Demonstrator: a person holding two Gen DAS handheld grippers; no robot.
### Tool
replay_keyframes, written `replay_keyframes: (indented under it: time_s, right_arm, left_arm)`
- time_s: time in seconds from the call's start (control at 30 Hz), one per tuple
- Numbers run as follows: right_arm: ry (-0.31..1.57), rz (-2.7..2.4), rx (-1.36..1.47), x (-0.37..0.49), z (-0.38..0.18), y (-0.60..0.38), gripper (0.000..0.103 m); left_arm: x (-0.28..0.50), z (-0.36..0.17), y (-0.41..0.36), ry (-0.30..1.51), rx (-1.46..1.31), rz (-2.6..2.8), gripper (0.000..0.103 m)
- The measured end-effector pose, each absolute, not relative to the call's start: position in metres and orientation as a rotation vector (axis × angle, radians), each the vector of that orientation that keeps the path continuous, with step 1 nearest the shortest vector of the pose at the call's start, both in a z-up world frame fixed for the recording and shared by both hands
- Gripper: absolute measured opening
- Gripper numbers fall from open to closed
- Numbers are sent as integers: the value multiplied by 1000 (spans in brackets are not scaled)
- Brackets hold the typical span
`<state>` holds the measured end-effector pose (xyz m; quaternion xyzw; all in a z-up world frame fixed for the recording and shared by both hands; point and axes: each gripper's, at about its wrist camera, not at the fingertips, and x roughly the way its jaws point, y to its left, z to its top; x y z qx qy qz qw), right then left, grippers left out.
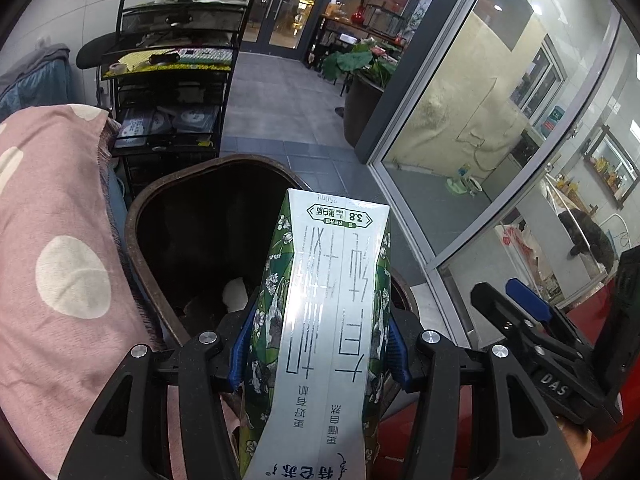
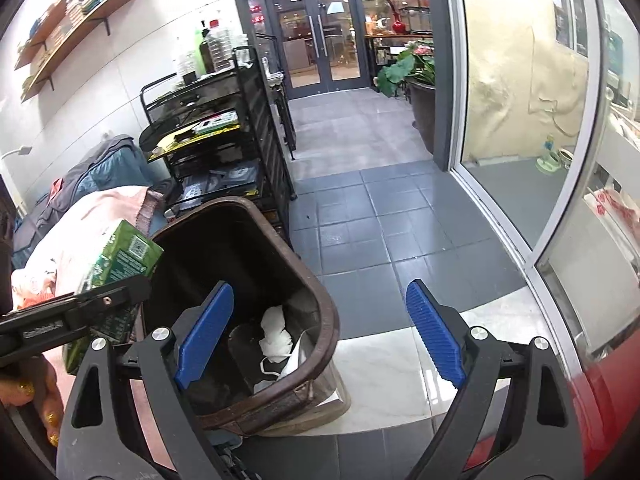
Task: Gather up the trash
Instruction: 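Carry carton and mask over the bin and open both grippers, then move both tools back over the bed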
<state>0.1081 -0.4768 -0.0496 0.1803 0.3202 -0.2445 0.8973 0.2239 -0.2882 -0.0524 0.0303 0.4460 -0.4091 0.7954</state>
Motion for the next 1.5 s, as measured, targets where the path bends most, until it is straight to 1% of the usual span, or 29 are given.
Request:
replay_keyframes:
  time_s: [0.2,0.23,0.27,0.3,0.33,0.37,0.57,0.83,1.17,1.5]
  right_arm:
    - [663,-528,378,101,-50,-484,87]
    - [663,-531,380,101,-50,-484,88]
    - [663,-535,385,100,-50,-486,90]
    - [661,-537,392,99,-51,-488,90]
    - [660,-537,400,98,-51,-490,91]
    - [660,-537,406,97,-52,-491,91]
    - [655,-537,424,99,-52,-493,92]
    - [647,-471,417,108,-49,-477,92]
    - [614,-295,340,130,-34,-423,93]
    - [627,-117,309,156,-24,-363,93]
  left_arm:
    - [226,-61,-302,977,107,-870,53]
    - [226,-62,-302,974,114,-866,58]
    - [225,-62,-301,969,115,-866,69]
    - [224,-60,-299,955,109,-862,76]
    - [224,-59,-297,941,101,-856,88]
    - [223,-56,-294,923,90,-855,91]
    - [214,-45,-284,878,75,-861,95]
    - [193,-24,-255,781,84,-847,97]
    - [171,5,-194,648,53,-784,97]
    - [164,5,-119,616,-9,-636,97]
